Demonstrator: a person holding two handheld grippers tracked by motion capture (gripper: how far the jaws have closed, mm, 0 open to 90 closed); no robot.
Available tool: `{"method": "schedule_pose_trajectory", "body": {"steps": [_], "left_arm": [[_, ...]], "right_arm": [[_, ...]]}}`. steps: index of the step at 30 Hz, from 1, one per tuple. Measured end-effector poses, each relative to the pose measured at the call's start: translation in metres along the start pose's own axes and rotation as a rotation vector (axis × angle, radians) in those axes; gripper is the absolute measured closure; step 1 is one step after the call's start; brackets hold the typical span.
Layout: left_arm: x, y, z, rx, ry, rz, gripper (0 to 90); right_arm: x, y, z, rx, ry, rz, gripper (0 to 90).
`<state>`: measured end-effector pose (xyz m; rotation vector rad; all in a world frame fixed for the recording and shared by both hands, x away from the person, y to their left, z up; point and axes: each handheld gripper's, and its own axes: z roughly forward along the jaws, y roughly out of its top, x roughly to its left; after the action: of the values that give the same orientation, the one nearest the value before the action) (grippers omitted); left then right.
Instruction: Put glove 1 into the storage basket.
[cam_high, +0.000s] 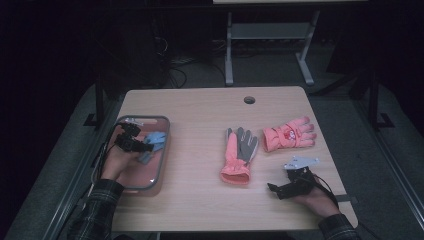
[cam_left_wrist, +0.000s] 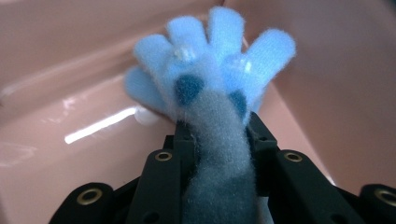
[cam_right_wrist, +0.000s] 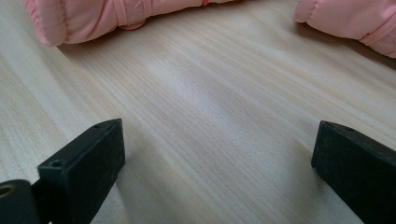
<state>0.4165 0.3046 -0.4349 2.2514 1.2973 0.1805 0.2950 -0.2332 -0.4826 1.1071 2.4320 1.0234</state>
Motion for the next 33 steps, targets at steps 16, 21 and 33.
{"method": "schedule_pose_trajectory", "body": {"steps": [16,21,33], "left_arm": [[-0.008,0.005,-0.02,-0.112,0.014,-0.021,17.6],[-0.022,0.01,-0.04,-0.165,0.004,0.023,16.6],[-0.083,0.026,-0.06,-0.253,-0.122,0.115,16.1]], "right_arm": [[0.001,-0.001,-0.001,-0.002,-0.001,-0.001,2.1],[0.001,-0.001,-0.001,-0.002,-0.001,0.0,2.1],[0.001,-0.001,-0.001,0.0,0.0,0.001,2.1]]}}
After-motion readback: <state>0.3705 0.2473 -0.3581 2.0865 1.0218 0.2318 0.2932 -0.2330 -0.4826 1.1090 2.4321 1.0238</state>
